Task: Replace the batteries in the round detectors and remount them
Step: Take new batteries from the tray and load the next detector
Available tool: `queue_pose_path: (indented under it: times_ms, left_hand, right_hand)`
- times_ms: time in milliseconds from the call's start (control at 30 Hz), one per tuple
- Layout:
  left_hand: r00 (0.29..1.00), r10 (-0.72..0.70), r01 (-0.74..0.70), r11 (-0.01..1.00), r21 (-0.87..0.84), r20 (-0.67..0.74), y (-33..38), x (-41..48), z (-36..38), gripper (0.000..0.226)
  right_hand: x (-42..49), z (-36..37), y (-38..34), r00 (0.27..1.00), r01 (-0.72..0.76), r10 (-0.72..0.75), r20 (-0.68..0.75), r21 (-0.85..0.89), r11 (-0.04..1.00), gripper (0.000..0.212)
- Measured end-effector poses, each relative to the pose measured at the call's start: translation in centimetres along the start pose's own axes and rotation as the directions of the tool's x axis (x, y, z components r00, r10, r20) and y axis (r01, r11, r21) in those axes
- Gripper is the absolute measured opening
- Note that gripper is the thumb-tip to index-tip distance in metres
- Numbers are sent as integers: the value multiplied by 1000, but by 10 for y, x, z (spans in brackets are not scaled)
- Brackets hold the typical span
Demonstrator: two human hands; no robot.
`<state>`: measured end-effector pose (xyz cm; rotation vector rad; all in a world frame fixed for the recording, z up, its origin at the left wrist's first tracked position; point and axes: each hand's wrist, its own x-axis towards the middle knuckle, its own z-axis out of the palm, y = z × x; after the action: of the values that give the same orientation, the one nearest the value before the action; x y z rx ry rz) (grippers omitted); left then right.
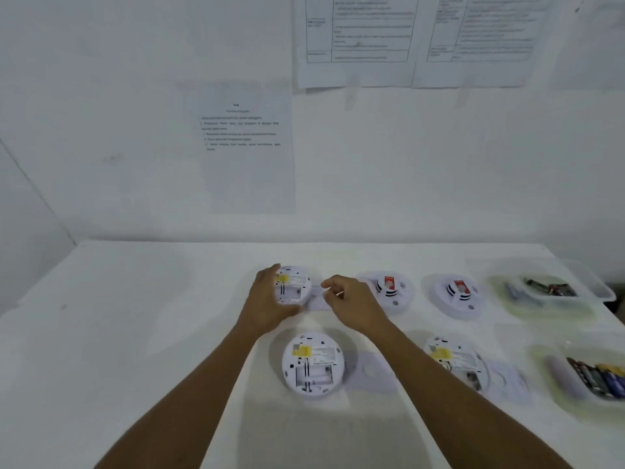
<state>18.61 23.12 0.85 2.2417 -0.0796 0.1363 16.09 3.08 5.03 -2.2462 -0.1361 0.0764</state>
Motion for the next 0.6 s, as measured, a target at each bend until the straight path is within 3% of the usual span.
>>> queue_pose_path:
  times_ms: [100, 200, 267, 333, 400, 467, 500, 600]
  left_hand:
    - [998, 68, -67, 989, -128, 4, -4, 1, -1, 99]
    - [989, 150, -147, 949, -280, -9, 2, -4, 1, 103]
    - [994, 109, -95, 908, -407, 9, 7, -11, 0, 108]
    - [998, 28, 8, 826, -564, 55, 13, -14, -3, 91]
    - [988, -16, 131, 596, -792, 151, 25, -17, -8, 65]
    - [958, -72, 288, 311, -906, 279, 38, -17, -12, 57]
    - [944, -91, 331, 224, -917, 318, 41, -15, -12, 57]
    - [921, -107, 385, 115, -916, 373, 52, -11, -9, 61]
  right_hand:
    - [6, 13, -7, 997, -72, 75, -36, 77, 994, 30]
    - [7, 18, -17, 982, -174, 190, 0, 396, 901, 29]
    - [6, 19, -22, 976, -178, 216, -7, 540, 823, 28]
    - [3, 16, -22, 979, -147, 205, -20, 630, 763, 28]
    - [-1, 13, -24, 986, -106, 168, -22, 696, 710, 26]
    - [-4, 12, -27, 988, -69, 147, -51, 703, 708, 26]
    - [-5, 10, -28, 986, -51, 146, -85, 675, 736, 27]
    - [-7, 4, -29, 969, -13, 142, -204, 531, 848, 31]
